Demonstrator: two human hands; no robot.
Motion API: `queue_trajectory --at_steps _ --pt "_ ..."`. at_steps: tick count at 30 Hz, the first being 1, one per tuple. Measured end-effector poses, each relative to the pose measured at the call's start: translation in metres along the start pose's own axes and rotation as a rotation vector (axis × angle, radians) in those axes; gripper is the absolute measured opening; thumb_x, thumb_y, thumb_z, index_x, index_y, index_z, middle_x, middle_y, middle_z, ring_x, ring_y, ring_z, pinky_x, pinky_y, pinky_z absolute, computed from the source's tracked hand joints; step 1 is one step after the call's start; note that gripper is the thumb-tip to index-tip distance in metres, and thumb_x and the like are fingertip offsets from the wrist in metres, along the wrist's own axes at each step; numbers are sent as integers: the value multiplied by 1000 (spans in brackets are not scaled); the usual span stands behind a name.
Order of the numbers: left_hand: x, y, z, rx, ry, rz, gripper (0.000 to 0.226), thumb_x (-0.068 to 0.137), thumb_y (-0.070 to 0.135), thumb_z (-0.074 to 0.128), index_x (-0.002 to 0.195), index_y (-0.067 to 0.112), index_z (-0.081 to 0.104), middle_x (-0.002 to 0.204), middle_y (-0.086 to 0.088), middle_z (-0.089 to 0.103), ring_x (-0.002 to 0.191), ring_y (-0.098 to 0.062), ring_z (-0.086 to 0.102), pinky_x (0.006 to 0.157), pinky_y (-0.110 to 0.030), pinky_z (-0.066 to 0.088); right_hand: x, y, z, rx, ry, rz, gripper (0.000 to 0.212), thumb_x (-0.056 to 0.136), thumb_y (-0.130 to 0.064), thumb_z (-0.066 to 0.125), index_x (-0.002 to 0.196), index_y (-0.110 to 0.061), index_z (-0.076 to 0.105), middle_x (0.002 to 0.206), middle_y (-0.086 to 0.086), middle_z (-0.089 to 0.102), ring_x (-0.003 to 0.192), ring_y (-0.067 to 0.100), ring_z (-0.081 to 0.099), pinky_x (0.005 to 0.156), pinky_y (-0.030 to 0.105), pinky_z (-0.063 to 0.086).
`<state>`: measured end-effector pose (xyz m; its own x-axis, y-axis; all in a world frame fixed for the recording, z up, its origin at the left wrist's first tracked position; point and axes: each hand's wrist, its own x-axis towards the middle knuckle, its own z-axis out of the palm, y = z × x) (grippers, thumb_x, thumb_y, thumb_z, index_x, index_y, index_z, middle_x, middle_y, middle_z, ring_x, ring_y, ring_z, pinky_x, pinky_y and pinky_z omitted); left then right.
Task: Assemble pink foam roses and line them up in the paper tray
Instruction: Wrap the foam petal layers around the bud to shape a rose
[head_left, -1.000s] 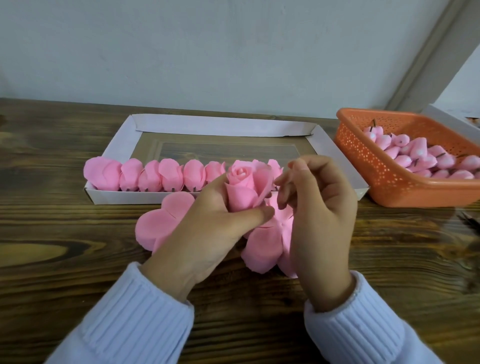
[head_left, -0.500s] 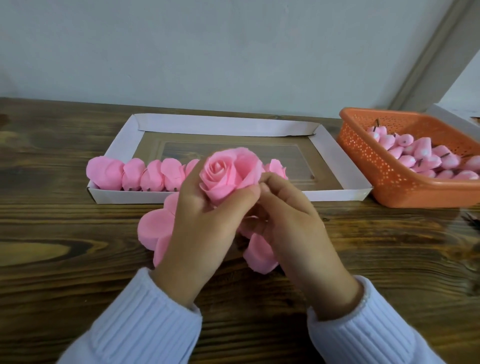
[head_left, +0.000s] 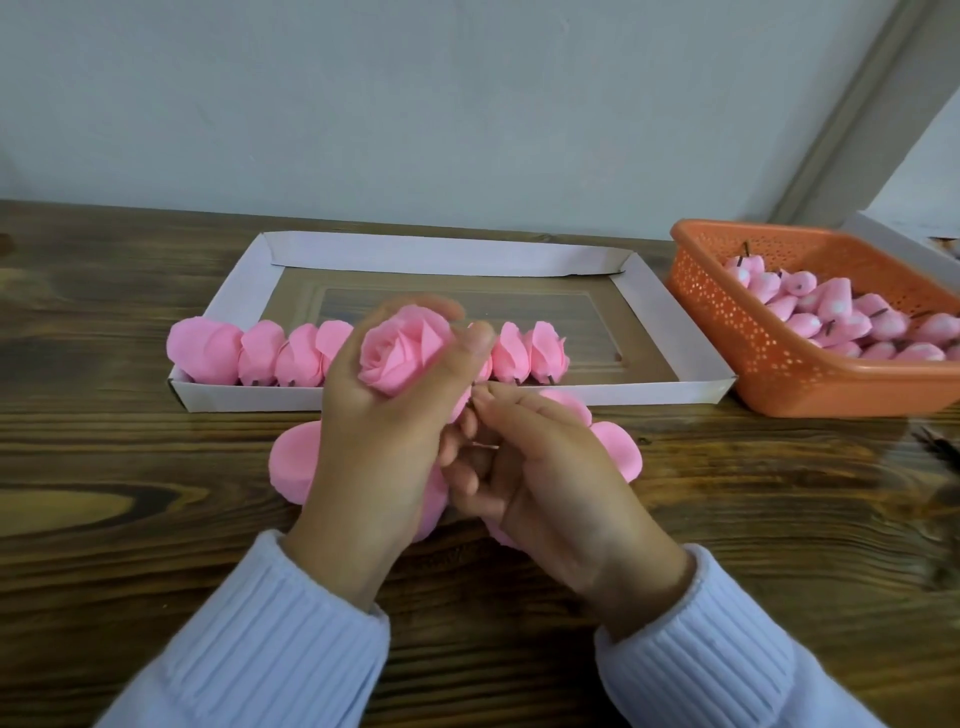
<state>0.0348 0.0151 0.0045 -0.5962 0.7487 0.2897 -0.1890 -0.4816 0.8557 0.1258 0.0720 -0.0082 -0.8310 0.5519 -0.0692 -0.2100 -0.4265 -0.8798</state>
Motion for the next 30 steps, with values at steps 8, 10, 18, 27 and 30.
queue_trajectory --at_steps 8,10,18,27,30 --pt "-6 2 2 89 -13 -78 16 68 20 82 76 22 67 87 5 71 57 -5 66 36 -15 42 -2 -3 3 179 -175 -30 19 90 -18 46 105 -9 54 71 1 58 59 9 57 48 17 44" --pt "-7 3 3 115 -97 -110 16 66 23 81 76 29 70 90 8 73 47 0 59 34 -13 38 -1 -2 3 189 -150 -44 22 89 -19 48 105 -4 53 66 6 53 56 10 52 48 18 40" --pt "-7 2 7 127 -54 -197 16 67 39 84 78 30 77 64 -30 58 28 -3 37 33 -12 31 1 0 0 113 -158 -34 27 97 -26 41 99 -8 62 66 3 54 53 9 50 50 19 40" --pt "-8 5 7 85 -84 -182 25 73 34 75 90 16 73 56 11 64 33 -3 47 34 -13 31 1 2 -2 94 -178 -47 24 92 -23 41 95 -6 58 64 1 58 54 10 51 51 19 39" --pt "-6 4 5 80 -61 -126 14 61 31 84 64 27 71 78 7 72 54 -5 65 35 -14 38 0 3 -2 138 -222 -88 29 93 -14 41 119 -10 54 73 0 59 63 9 56 56 19 45"
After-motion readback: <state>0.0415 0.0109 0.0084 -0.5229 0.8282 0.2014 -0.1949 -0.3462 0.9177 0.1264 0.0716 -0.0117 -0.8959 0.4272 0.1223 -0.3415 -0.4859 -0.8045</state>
